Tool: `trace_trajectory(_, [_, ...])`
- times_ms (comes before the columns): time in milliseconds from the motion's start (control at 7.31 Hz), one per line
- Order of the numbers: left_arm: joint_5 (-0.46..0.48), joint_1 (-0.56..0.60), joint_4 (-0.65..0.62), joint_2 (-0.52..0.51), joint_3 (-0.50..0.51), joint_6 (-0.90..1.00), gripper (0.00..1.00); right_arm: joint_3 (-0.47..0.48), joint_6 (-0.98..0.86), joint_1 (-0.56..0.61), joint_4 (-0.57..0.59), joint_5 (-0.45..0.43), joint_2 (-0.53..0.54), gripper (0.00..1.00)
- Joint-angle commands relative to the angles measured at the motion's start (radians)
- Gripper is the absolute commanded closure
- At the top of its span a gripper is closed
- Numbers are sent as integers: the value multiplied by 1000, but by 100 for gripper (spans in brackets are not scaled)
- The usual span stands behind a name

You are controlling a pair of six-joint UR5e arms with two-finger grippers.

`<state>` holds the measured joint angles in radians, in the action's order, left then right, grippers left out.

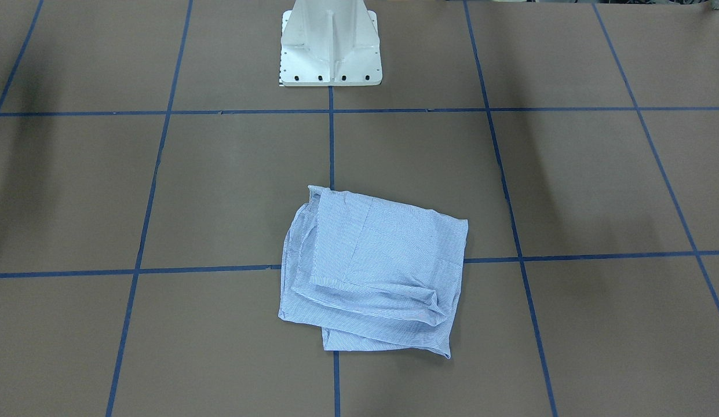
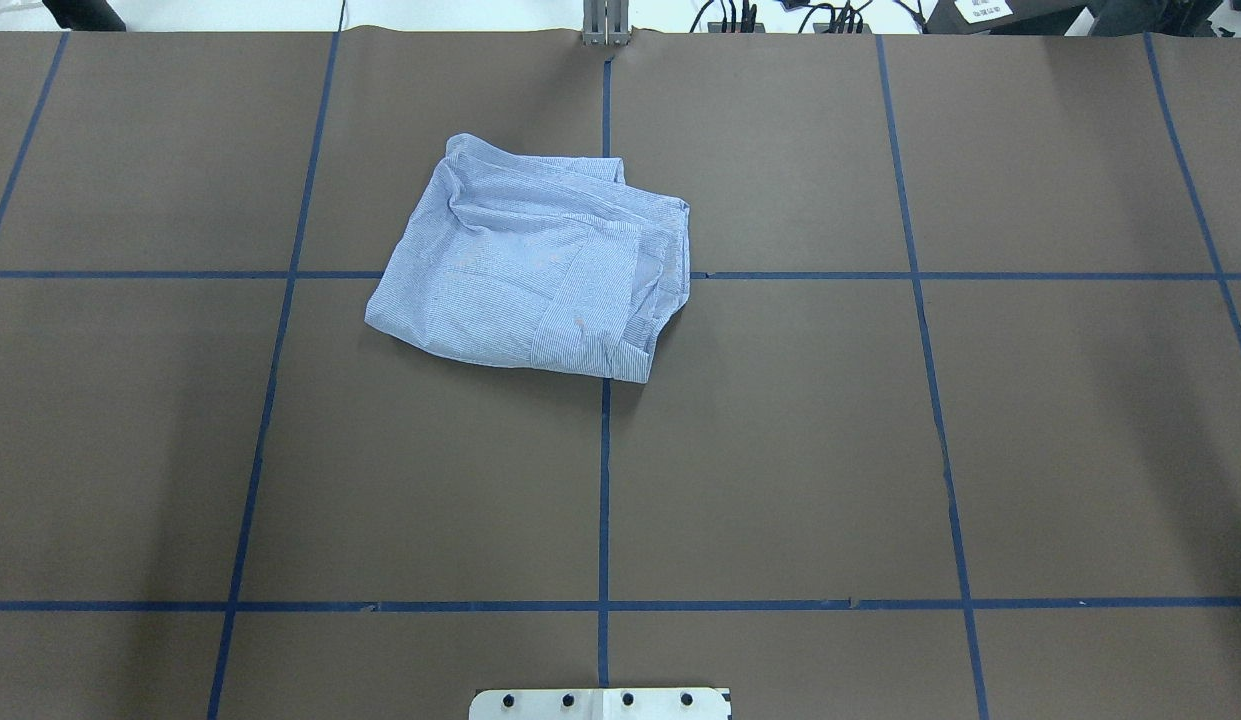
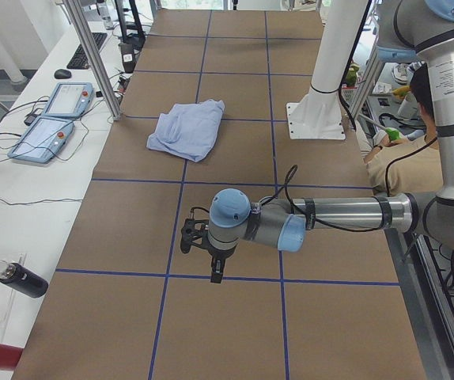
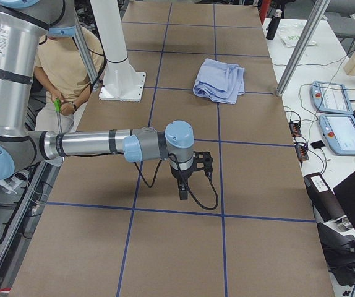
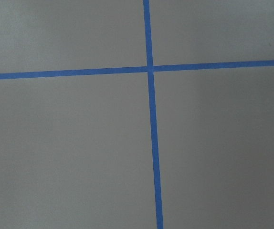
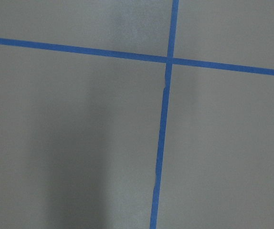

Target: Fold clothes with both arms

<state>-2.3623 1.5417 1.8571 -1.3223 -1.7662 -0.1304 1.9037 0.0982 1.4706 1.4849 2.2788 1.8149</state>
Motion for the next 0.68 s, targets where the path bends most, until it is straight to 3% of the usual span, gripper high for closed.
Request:
trace_trajectory(0, [2, 0, 1, 0, 1, 0, 0, -2, 1, 0, 0, 14, 1, 0])
trace_trajectory(548, [0, 0, 2, 0, -2, 0, 0, 0, 1, 0, 0, 43, 6, 0])
